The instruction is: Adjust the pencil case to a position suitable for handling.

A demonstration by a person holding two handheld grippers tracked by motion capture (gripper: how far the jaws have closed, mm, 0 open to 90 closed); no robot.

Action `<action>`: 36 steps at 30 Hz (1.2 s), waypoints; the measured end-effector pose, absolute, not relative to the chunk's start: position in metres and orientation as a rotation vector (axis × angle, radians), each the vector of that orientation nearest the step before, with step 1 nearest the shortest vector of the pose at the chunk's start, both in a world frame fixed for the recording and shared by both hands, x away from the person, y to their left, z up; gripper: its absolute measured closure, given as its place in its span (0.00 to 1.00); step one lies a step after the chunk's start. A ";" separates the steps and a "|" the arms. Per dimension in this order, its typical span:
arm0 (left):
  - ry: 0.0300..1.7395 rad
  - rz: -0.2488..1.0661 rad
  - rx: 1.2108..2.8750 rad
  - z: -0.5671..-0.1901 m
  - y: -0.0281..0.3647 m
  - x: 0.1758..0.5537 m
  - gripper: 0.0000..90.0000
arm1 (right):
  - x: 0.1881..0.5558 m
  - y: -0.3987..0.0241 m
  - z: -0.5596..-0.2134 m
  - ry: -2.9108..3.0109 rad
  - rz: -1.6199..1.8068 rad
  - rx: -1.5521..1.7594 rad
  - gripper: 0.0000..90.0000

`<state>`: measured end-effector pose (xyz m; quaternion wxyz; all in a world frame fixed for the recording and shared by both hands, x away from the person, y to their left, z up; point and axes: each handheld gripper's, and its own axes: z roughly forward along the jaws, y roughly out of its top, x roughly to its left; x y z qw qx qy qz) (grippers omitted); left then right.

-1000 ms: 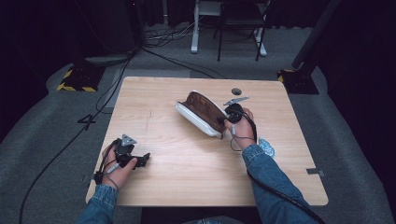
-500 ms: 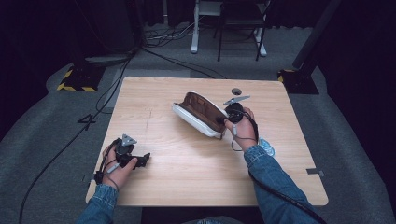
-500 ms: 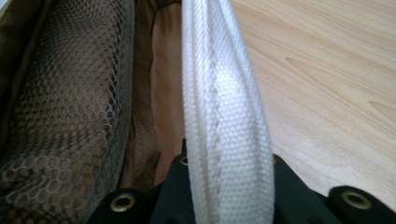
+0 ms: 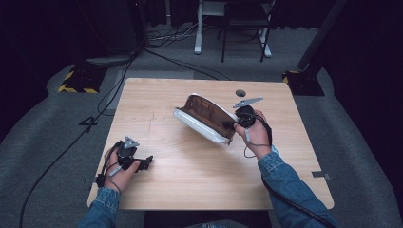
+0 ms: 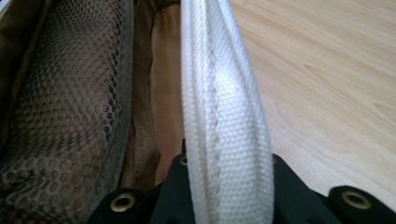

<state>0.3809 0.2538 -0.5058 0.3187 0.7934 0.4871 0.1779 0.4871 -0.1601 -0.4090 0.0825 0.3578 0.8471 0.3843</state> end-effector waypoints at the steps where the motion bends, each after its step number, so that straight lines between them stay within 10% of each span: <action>1: 1.282 0.469 2.088 -0.506 0.254 0.381 0.06 | 0.485 -0.161 -0.408 2.533 1.148 1.063 0.96; 36: 1.282 0.470 2.091 -0.506 0.254 0.381 0.06 | 0.379 -0.180 -0.386 2.655 1.281 0.857 0.96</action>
